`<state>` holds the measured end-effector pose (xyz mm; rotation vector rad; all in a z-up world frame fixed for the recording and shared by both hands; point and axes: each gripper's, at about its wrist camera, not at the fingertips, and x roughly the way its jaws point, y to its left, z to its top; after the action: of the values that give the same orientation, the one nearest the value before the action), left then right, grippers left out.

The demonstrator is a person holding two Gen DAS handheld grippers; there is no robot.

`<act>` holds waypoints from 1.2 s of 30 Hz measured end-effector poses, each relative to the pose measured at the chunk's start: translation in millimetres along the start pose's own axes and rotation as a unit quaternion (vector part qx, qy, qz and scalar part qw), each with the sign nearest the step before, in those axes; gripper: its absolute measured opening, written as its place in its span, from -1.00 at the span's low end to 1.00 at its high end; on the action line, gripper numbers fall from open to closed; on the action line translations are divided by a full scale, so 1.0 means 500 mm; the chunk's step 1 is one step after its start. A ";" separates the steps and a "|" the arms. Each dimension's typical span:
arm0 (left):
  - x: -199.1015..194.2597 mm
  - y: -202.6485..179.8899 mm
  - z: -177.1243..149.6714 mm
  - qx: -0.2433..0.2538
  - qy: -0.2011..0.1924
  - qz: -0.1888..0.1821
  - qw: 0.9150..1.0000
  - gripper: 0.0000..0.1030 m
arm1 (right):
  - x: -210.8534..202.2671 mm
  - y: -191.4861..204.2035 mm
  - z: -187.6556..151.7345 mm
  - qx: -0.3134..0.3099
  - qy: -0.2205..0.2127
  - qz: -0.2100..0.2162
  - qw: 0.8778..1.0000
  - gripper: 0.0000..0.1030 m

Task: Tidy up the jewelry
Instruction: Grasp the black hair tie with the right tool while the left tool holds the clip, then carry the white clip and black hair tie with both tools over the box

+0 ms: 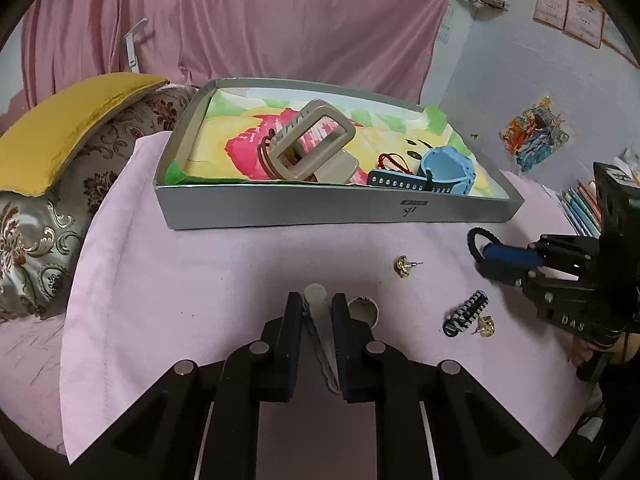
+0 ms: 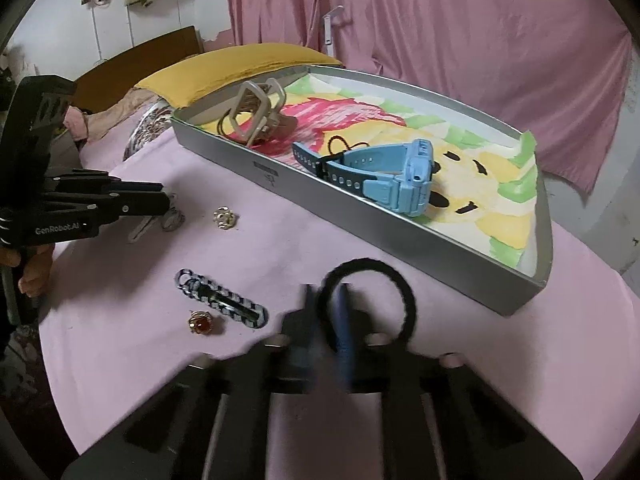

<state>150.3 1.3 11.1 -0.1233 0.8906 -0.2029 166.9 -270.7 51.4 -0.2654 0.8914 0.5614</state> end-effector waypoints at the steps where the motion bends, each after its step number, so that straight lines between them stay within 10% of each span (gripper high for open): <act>1: -0.001 -0.003 -0.002 0.003 -0.002 0.002 1.000 -0.73 | -0.003 0.008 -0.003 -0.008 0.000 -0.007 1.000 -0.91; 20: -0.070 -0.049 0.009 0.036 -0.116 0.006 0.993 -0.73 | -0.139 0.075 0.001 -0.051 -0.194 -0.109 0.974 -0.91; 36: -0.098 -0.103 0.089 0.067 -0.290 0.027 0.954 -0.73 | -0.148 0.013 0.080 0.021 -0.276 -0.101 0.956 -0.91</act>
<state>148.7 -36.6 85.7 -0.0260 0.2925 -0.1619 152.9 -273.6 134.5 -0.1453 0.3283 0.3949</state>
